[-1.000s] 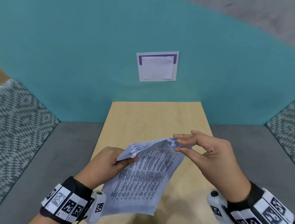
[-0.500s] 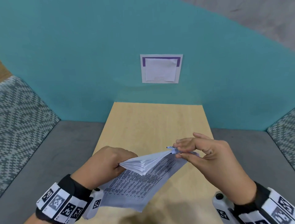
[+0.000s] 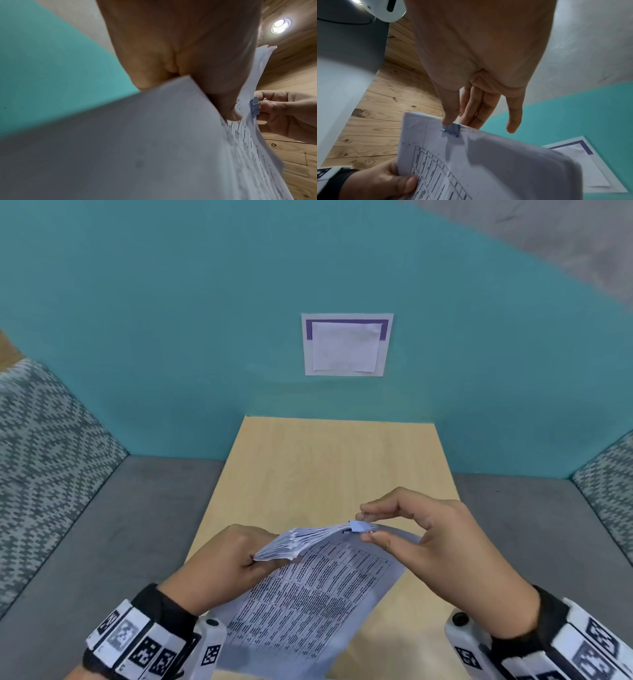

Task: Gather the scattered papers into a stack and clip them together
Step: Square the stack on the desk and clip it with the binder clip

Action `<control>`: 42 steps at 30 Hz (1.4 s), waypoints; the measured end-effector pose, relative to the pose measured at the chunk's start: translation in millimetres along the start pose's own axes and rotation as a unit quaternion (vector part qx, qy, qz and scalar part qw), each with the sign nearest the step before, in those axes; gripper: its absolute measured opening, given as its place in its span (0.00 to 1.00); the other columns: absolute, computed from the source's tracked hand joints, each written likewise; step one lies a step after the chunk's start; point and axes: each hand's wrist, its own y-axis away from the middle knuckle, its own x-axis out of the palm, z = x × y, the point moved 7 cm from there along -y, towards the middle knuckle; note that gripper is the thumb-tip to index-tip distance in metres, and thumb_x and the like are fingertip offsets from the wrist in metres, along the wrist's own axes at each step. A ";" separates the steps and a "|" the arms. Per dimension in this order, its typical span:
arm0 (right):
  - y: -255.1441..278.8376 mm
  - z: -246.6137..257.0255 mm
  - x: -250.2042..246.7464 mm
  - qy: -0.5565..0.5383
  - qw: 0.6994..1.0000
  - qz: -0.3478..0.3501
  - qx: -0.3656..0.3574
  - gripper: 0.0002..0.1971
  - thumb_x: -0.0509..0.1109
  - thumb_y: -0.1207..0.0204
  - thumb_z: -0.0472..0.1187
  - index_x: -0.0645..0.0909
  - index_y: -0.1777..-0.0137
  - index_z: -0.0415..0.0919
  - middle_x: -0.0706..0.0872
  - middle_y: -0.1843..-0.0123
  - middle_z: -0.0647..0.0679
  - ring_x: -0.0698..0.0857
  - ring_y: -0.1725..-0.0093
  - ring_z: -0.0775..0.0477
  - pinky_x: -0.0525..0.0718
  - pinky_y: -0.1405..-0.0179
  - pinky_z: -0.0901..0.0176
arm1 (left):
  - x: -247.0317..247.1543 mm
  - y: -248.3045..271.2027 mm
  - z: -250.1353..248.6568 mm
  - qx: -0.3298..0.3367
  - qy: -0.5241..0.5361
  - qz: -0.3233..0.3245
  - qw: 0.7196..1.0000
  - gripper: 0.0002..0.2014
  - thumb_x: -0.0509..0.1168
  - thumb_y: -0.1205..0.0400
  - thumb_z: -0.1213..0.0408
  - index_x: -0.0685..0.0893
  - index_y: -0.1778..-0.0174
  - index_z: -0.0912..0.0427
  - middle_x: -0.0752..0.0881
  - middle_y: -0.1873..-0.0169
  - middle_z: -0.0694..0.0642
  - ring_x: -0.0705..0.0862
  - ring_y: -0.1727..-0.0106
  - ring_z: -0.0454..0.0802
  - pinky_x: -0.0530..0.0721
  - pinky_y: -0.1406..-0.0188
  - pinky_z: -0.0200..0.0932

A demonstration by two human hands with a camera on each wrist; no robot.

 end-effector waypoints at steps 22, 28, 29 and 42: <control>-8.8 1.0 37.9 0.238 0.965 -0.026 -0.105 0.03 0.76 0.26 0.49 0.91 0.55 0.57 0.92 0.64 0.61 0.88 0.64 0.52 0.87 0.59 0.57 | -28.4 -38.3 -49.9 -0.079 0.181 -0.002 0.980 0.07 0.77 0.16 0.53 0.98 0.49 0.48 0.97 0.52 0.39 0.94 0.47 0.40 0.88 0.44 0.33; -12.5 -9.3 44.5 0.257 0.959 -0.030 -0.115 0.04 0.76 0.31 0.47 0.92 0.60 0.57 0.90 0.69 0.60 0.88 0.67 0.54 0.88 0.60 0.58 | -9.8 -63.9 -43.0 -0.139 0.117 0.011 0.983 0.06 0.76 0.16 0.56 0.97 0.57 0.50 0.96 0.63 0.47 0.89 0.66 0.36 0.82 0.69 0.32; -10.6 -9.2 44.0 0.254 0.958 -0.034 -0.126 0.04 0.76 0.31 0.47 0.92 0.60 0.56 0.90 0.69 0.60 0.88 0.66 0.54 0.88 0.58 0.60 | -5.9 -67.2 -36.1 -0.163 0.149 0.018 0.975 0.07 0.76 0.15 0.59 0.96 0.57 0.54 0.96 0.63 0.50 0.90 0.67 0.39 0.83 0.69 0.34; -13.8 -18.5 49.8 0.255 0.963 0.020 -0.089 0.14 0.64 0.23 0.62 0.91 0.56 0.62 0.89 0.69 0.63 0.87 0.67 0.58 0.75 0.59 0.74 | 26.1 -58.4 -13.2 -0.277 0.161 0.207 0.924 0.30 0.62 0.13 0.33 0.96 0.52 0.56 0.89 0.63 0.46 0.82 0.65 0.42 0.79 0.57 0.42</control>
